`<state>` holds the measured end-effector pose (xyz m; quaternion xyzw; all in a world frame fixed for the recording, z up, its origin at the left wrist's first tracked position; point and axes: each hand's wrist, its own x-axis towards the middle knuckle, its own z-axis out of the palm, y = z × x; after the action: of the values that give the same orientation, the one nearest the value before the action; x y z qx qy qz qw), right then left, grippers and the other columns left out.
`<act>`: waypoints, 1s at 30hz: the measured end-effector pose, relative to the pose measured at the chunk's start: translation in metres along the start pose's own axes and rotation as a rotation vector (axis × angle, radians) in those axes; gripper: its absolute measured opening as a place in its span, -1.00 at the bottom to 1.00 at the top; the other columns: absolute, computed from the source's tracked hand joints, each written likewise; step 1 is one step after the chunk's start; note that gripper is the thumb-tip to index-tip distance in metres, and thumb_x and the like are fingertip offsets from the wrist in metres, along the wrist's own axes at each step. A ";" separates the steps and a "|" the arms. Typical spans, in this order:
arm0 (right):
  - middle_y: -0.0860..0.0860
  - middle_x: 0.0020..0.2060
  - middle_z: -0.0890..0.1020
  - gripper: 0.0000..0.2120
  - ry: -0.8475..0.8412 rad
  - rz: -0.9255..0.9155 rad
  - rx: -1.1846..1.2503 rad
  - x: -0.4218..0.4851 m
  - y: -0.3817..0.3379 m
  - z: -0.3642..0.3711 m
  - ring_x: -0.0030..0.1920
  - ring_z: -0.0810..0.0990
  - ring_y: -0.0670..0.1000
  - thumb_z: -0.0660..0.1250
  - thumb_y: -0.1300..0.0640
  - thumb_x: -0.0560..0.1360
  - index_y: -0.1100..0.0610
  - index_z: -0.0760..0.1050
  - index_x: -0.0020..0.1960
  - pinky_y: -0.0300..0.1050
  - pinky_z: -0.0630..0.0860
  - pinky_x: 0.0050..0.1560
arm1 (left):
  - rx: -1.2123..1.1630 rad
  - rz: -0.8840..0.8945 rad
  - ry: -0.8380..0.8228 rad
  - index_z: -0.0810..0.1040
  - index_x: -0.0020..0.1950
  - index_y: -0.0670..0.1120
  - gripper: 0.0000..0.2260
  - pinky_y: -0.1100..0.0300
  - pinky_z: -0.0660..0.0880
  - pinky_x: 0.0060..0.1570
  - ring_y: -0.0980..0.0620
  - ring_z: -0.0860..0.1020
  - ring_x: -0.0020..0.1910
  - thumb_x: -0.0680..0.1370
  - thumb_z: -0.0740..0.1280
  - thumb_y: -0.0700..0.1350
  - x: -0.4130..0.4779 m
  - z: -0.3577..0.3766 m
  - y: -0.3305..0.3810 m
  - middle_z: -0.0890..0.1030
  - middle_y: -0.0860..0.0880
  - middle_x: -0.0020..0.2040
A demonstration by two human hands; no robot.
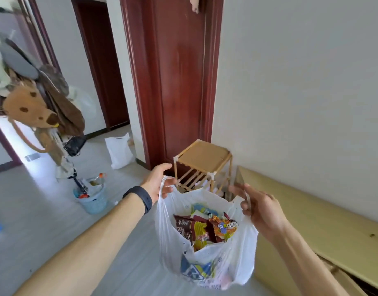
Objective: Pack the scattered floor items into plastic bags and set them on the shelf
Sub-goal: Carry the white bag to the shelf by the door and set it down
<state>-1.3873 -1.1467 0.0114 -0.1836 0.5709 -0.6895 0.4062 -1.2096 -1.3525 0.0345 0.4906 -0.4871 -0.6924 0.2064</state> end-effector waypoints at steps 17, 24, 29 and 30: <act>0.01 -0.23 0.62 -0.72 0.263 -0.125 0.093 0.301 -0.044 0.141 -0.44 0.15 -0.05 0.26 0.14 0.61 0.30 0.56 0.21 -0.21 0.13 -0.40 | 0.163 0.111 -0.237 0.57 0.17 -0.20 -0.56 0.27 0.37 -0.45 0.07 0.48 -0.52 0.49 0.34 0.13 0.298 -0.035 0.230 0.65 -0.01 -0.34; 0.00 -0.25 0.62 -0.72 0.216 -0.257 0.013 0.406 -0.090 0.144 -0.46 0.19 -0.06 0.26 0.10 0.62 0.27 0.59 0.16 -0.24 0.24 -0.44 | 0.199 0.142 -0.324 0.47 0.33 -0.19 -0.44 0.32 0.33 -0.59 0.10 0.41 -0.60 0.48 0.36 0.15 0.417 0.009 0.287 0.64 -0.02 -0.37; -0.04 -0.26 0.60 -0.73 0.220 -0.260 -0.003 0.469 -0.114 0.126 -0.46 0.19 -0.07 0.24 0.14 0.61 0.26 0.59 0.18 -0.25 0.22 -0.45 | 0.247 0.119 -0.427 0.55 0.20 -0.28 -0.53 0.24 0.33 -0.47 0.10 0.40 -0.56 0.51 0.35 0.09 0.468 0.040 0.314 0.58 0.00 -0.40; -0.04 -0.26 0.60 -0.73 0.228 -0.255 0.003 0.481 -0.117 0.123 -0.46 0.19 -0.07 0.23 0.16 0.60 0.27 0.58 0.19 -0.26 0.19 -0.45 | 0.258 0.119 -0.447 0.56 0.19 -0.28 -0.54 0.24 0.32 -0.45 0.09 0.40 -0.55 0.52 0.35 0.08 0.476 0.049 0.318 0.57 0.01 -0.41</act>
<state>-1.6305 -1.5935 0.0544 -0.1745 0.5842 -0.7528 0.2482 -1.5201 -1.8331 0.0883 0.3184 -0.6329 -0.7023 0.0696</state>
